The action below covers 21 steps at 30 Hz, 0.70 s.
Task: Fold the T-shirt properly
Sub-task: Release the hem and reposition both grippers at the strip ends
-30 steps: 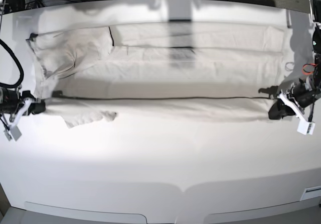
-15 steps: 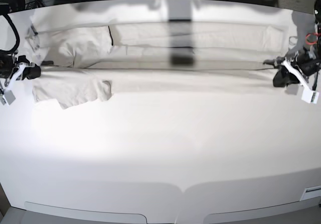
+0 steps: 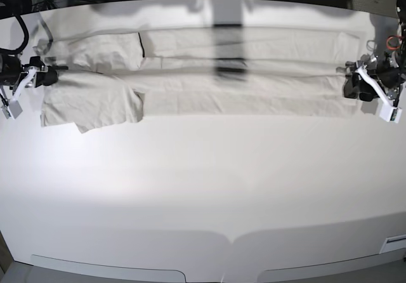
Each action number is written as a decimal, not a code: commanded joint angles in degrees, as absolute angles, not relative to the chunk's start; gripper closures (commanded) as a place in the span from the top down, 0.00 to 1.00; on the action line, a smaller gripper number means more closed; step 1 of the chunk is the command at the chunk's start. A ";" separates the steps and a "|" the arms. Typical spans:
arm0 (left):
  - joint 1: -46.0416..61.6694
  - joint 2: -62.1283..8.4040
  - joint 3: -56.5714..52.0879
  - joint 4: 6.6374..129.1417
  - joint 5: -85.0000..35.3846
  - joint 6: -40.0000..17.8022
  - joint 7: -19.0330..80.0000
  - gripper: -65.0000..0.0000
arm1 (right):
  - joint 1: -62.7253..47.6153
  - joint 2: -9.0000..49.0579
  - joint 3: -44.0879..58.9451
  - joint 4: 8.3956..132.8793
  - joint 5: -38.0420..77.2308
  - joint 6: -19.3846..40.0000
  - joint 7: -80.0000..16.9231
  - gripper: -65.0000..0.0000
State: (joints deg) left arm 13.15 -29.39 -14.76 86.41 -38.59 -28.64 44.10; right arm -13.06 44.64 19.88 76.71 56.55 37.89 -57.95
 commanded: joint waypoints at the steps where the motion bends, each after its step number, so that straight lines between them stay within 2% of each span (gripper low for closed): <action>1: 12.53 -30.57 -15.35 87.33 -39.18 -28.82 43.68 0.55 | -12.51 46.33 20.60 77.49 57.25 37.95 -57.45 0.42; 3: 12.58 -30.87 -15.35 87.33 -39.00 -28.69 44.18 0.58 | -12.38 46.33 20.62 77.49 57.28 37.95 -57.45 0.45; 10: 13.10 -33.80 -15.35 87.24 -39.38 -28.64 45.01 0.58 | -12.38 46.33 20.60 77.49 57.58 37.95 -56.97 0.45; 21: 13.76 -38.09 -15.35 82.94 -50.06 -30.15 44.93 0.57 | -12.38 46.33 20.60 77.49 57.71 37.93 -56.97 0.45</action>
State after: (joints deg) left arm 14.26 -36.95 -14.74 82.46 -49.21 -29.69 45.39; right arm -13.23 44.42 19.88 76.60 57.19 37.76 -57.69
